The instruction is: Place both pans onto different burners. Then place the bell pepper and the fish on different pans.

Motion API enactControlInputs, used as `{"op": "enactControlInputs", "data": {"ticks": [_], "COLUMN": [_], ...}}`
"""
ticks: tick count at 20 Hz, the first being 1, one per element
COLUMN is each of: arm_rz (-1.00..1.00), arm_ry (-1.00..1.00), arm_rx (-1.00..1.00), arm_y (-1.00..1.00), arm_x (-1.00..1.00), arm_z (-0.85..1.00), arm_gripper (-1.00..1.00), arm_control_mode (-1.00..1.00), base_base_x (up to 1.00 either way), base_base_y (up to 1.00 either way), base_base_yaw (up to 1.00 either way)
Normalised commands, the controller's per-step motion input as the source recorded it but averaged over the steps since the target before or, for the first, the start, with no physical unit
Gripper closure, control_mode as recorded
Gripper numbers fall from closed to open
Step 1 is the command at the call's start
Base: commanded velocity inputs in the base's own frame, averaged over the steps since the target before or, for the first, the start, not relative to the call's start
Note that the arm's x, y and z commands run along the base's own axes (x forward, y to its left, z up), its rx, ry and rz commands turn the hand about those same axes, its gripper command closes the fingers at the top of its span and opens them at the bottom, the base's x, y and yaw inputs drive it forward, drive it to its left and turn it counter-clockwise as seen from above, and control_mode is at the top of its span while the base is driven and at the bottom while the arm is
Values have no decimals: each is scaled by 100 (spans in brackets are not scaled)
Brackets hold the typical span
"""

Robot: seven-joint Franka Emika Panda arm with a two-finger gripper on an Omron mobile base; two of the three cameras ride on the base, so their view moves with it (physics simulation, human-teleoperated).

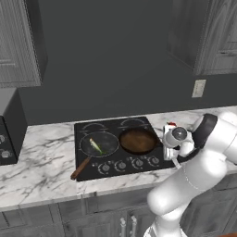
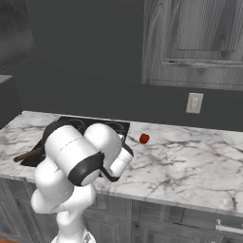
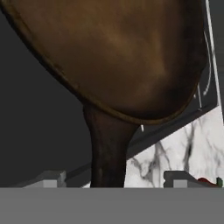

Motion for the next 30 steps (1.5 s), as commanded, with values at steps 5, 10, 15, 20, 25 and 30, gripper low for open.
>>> {"op": "enactControlInputs", "data": {"ticks": [5,10,15,20,25,30], "arm_rz": [-4,-4,-4,-5,-9,-23], "arm_ry": [-1,-4,-5,-2,0,13], "arm_rx": [0,0,3,3,4,4], "arm_y": [0,0,0,5,3,2], "arm_x": [0,-4,-1,0,2,31], "arm_z": [25,56,74,78,64,13], "arm_gripper": [-100,-100,-100,-100,-100,-100], "arm_control_mode": [-100,-100,-100,-100,-100,-100], "base_base_x": [0,0,0,0,0,0], "base_base_y": [0,0,0,0,0,0], "base_base_yaw": [0,0,0,0,0,0]}}
